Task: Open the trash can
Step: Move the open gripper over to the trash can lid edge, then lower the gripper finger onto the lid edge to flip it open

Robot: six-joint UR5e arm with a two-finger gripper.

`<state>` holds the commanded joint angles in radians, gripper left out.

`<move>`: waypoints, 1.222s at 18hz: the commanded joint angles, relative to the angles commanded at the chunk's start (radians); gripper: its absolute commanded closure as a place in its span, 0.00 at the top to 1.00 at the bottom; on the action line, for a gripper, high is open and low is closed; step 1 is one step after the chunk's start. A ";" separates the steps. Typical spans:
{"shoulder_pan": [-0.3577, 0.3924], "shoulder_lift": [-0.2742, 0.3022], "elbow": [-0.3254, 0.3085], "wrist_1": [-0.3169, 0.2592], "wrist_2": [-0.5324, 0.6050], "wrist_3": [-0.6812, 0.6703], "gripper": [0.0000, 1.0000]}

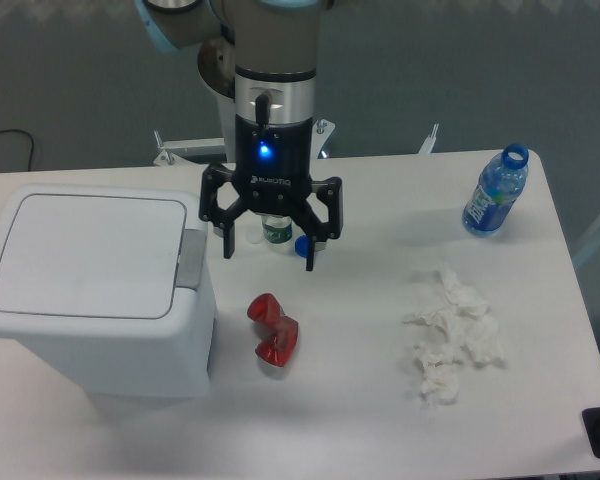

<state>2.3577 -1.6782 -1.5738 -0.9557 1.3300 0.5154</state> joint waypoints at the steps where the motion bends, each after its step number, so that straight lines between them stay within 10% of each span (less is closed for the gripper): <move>1: -0.002 0.000 0.000 0.000 0.000 0.000 1.00; 22: -0.029 -0.018 -0.014 0.002 0.000 0.011 1.00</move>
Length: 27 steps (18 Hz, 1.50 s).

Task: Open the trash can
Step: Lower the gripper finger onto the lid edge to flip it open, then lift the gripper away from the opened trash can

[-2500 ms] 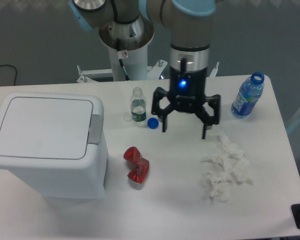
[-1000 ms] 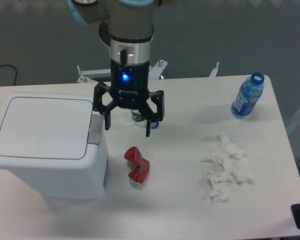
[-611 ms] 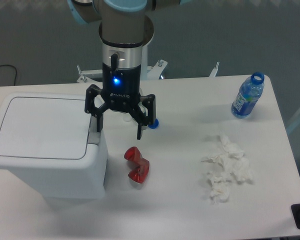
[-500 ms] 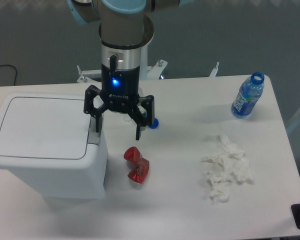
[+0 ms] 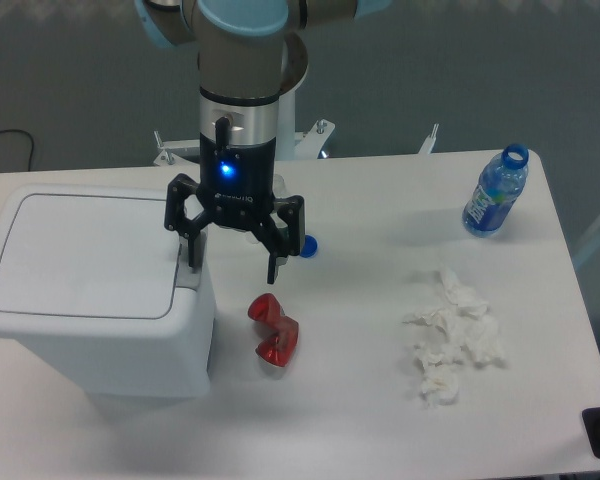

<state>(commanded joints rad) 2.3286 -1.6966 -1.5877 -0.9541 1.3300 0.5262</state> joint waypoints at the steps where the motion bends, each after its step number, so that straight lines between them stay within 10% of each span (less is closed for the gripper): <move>1: 0.000 0.000 0.000 0.000 0.000 0.000 1.00; 16: 0.002 0.002 0.021 0.002 0.000 0.005 1.00; 27: 0.092 -0.006 0.032 0.002 0.060 0.316 1.00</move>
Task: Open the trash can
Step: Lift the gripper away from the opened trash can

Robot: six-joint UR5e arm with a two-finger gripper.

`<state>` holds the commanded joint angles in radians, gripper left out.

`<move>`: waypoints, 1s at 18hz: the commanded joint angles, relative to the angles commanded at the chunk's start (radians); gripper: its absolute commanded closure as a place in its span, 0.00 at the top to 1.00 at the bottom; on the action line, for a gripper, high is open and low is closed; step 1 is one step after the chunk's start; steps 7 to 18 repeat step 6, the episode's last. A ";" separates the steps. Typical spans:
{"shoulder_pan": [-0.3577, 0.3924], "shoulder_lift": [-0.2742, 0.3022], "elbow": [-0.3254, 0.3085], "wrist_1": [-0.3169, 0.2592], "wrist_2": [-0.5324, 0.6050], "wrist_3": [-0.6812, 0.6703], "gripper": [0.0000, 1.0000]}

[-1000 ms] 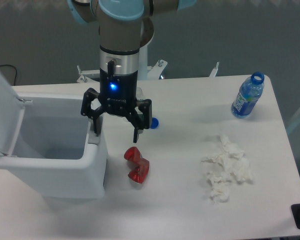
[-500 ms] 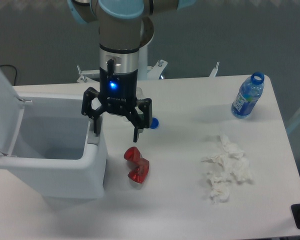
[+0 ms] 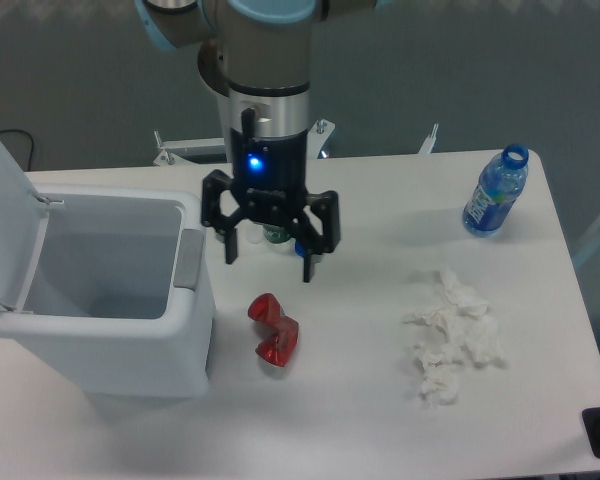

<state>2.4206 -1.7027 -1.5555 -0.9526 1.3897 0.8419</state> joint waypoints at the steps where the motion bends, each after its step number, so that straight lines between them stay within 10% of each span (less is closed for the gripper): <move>1: 0.002 -0.008 0.002 0.000 0.015 0.020 1.00; 18: 0.026 -0.037 0.008 0.002 0.061 0.052 1.00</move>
